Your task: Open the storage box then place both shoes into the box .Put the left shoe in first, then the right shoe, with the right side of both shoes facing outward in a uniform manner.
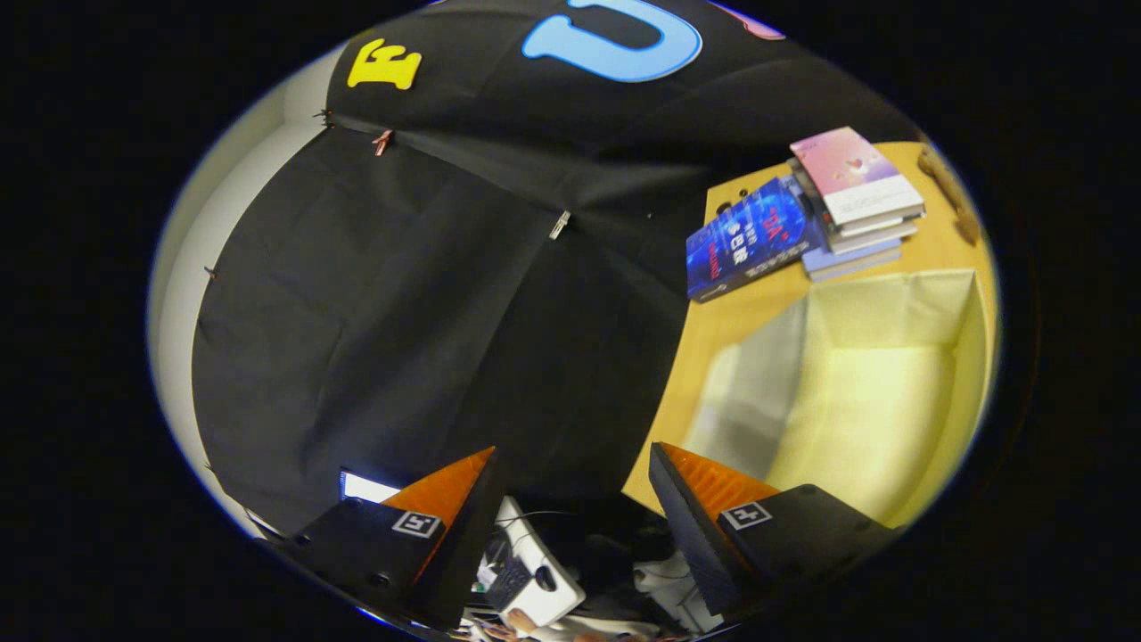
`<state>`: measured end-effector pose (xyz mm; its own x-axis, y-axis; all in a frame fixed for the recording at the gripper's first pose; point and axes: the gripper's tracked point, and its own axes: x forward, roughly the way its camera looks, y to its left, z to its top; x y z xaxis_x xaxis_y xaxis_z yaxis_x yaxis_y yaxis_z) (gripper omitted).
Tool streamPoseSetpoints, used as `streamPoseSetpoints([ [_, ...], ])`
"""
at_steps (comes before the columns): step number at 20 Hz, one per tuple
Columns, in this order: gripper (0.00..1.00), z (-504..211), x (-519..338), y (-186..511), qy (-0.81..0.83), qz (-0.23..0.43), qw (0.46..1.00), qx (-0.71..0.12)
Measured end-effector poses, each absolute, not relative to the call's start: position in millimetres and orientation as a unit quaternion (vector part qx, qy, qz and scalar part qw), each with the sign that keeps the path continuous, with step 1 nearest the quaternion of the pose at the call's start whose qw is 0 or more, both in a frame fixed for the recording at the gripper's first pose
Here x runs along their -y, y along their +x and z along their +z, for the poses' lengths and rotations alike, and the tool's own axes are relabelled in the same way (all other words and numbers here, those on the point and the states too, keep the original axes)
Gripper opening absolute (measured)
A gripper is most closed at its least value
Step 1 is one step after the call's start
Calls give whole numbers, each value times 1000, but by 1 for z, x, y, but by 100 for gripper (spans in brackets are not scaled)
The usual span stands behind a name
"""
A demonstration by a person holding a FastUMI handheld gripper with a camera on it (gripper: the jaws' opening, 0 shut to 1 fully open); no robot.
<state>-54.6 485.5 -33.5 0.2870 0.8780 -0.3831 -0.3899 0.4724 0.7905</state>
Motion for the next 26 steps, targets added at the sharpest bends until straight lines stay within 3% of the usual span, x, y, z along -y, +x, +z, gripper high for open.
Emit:
streamPoseSetpoints([
  [6,98,-56,-348,-10,180,331,860,-345],
  [10,98,-93,-248,7,94,250,906,-328],
  [20,99,-212,-82,22,6,120,911,-395],
  [26,99,-289,-54,20,-42,137,883,-447],
])
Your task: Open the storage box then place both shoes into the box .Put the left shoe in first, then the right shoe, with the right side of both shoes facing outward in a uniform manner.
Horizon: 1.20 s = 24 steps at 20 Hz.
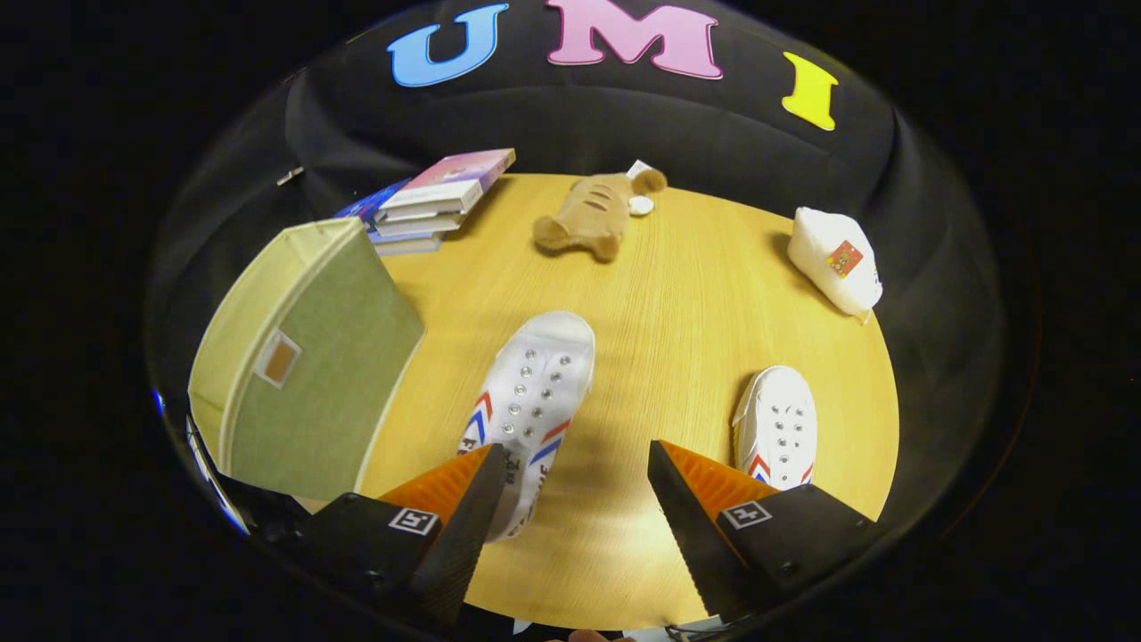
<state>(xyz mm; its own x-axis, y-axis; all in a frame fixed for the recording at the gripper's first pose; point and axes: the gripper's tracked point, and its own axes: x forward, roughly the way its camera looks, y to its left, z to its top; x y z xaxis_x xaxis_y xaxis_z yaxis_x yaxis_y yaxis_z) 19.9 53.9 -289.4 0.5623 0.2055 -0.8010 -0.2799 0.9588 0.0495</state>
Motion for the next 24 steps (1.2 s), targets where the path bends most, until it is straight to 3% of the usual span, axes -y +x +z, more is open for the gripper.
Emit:
streamPoseSetpoints([
  [10,99,-345,-70,36,-30,176,859,-479],
  [12,84,-345,-78,32,-18,187,856,-481],
  [17,36,-345,-89,28,9,184,853,-488],
  [22,11,-348,-87,31,67,147,848,-505],
  [24,8,-345,-86,30,59,147,850,-503],
])
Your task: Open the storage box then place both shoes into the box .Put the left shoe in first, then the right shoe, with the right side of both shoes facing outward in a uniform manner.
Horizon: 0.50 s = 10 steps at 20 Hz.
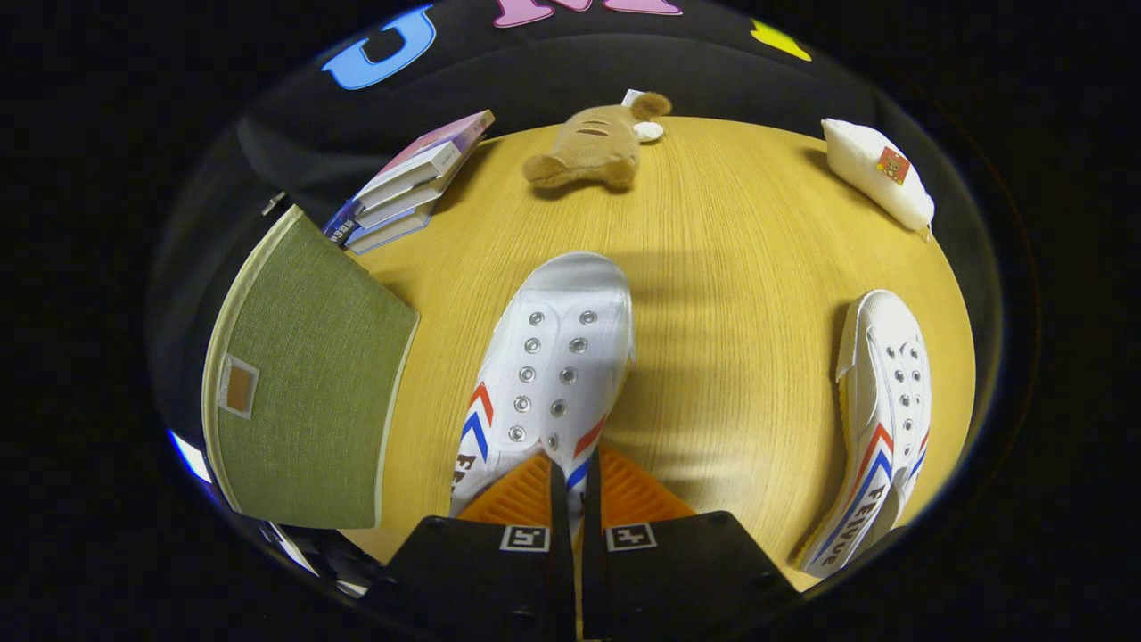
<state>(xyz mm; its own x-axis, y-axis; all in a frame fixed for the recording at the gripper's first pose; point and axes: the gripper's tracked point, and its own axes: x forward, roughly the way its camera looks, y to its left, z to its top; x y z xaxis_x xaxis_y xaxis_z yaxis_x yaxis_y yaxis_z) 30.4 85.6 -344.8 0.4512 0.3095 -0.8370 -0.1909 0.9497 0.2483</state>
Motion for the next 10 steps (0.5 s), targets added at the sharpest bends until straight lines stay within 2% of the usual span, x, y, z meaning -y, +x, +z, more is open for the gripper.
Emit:
streamPoseSetpoints([
  [1,6,-344,-85,29,58,143,849,-505],
  [10,5,-295,-80,11,115,70,859,-494],
])
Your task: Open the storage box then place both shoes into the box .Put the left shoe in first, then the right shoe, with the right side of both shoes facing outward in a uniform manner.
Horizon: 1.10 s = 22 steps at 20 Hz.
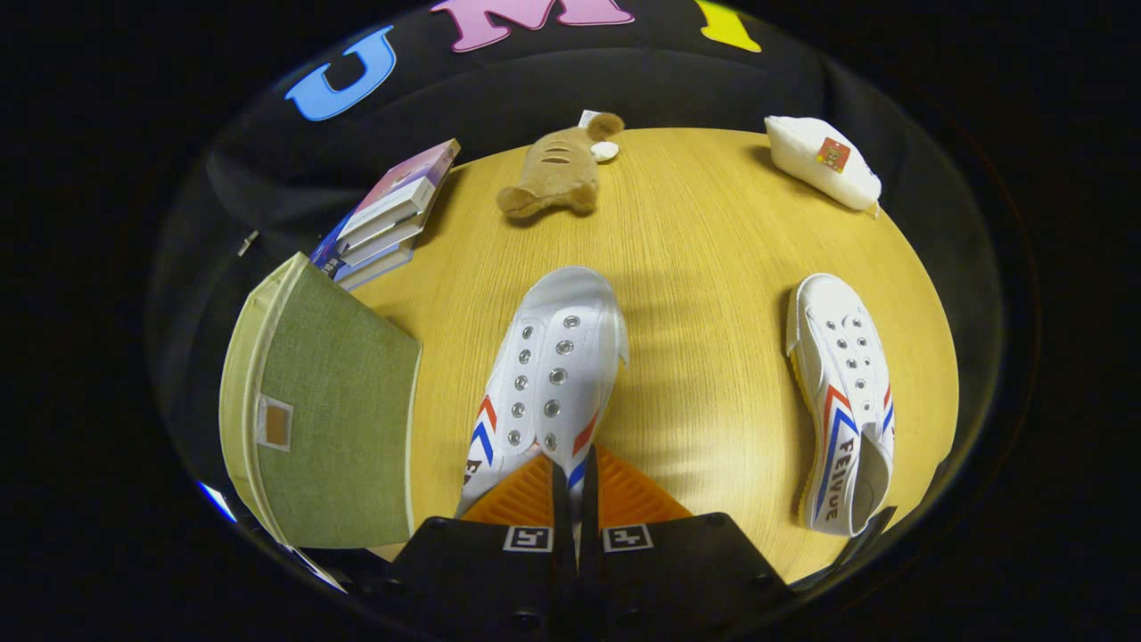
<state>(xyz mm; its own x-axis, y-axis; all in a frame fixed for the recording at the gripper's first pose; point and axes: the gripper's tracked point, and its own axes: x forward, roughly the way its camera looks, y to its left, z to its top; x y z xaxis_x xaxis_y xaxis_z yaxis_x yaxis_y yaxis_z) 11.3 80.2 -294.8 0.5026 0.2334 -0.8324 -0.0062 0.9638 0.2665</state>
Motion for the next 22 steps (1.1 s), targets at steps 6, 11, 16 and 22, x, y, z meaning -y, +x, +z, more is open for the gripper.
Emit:
streamPoseSetpoints([
  [6,5,-217,-104,-6,152,50,868,-470],
  [11,5,-147,-152,-10,181,66,883,-429],
  [16,6,-114,-218,-18,197,102,880,-420],
  [22,5,-129,-305,-27,182,153,865,-442],
])
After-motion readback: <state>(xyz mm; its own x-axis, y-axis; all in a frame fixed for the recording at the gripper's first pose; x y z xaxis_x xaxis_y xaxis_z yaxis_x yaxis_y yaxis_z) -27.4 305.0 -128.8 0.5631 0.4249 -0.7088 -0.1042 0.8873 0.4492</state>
